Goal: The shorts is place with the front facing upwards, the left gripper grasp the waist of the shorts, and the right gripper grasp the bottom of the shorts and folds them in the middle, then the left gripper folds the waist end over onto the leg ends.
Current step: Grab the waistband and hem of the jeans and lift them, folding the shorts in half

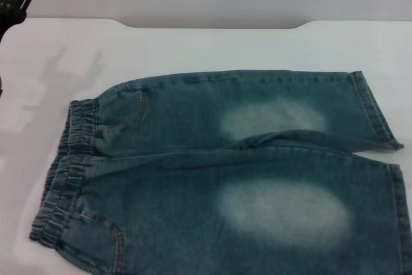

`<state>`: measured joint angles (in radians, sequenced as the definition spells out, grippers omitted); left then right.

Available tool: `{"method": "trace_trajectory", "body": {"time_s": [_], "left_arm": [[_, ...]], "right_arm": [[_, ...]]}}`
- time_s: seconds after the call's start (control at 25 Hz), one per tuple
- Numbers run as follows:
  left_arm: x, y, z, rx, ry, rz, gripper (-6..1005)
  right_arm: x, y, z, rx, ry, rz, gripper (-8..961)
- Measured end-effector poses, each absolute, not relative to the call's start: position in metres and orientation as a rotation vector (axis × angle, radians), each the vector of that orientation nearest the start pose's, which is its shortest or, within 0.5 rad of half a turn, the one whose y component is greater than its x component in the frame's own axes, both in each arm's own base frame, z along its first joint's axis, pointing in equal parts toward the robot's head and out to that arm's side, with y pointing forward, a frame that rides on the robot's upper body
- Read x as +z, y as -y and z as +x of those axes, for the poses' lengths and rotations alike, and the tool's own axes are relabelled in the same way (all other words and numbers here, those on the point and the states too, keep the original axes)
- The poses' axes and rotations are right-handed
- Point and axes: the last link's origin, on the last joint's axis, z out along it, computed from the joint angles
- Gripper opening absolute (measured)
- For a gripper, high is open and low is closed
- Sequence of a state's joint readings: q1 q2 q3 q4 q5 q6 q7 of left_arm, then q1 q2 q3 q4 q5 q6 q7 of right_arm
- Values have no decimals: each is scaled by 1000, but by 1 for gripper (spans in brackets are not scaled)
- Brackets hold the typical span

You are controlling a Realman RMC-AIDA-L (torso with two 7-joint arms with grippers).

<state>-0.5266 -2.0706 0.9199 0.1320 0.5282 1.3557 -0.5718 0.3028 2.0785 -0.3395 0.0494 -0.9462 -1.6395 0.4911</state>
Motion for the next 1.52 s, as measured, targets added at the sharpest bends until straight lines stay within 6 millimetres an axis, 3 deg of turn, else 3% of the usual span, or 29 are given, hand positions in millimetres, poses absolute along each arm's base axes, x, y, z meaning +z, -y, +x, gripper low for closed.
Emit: {"method": "trace_trajectory", "body": {"time_s": [0.44,0.68,0.96,1.12,1.16,1.24,1.32,1.36,1.44,1.52], "left_arm": [[43,-364,-294,-1113,518,-1518,844],[51,-366,-298,-1124,535,-1423,844],[56,-376,-284,-1218,553,-1487,843],[69,-398,-252,-1302,567,-1714,843],[69,-398,-252,-1302,567,-1714,843],[84,-409,-220,-1310,530,-1941,843],[88,-411,-212,-1298,521,-2006,843],[97,-414,-195,-1249,502,-2146,843],[97,-414,-195,-1249,502,-2146,843],[118,-412,-166,-1037,521,-2497,843]], "right_arm": [[48,-274,350,1065,-544,-1257,579],[50,-268,352,1068,-537,-1236,579],[55,-263,351,1112,-535,-1209,579],[55,-266,349,1151,-557,-1213,579],[54,-267,349,1153,-560,-1213,579],[53,-268,348,1157,-564,-1215,579],[51,-268,347,1159,-569,-1221,579],[50,-268,347,1158,-571,-1224,579],[49,-268,348,1150,-577,-1226,579],[48,-268,350,1138,-590,-1228,579]]}}
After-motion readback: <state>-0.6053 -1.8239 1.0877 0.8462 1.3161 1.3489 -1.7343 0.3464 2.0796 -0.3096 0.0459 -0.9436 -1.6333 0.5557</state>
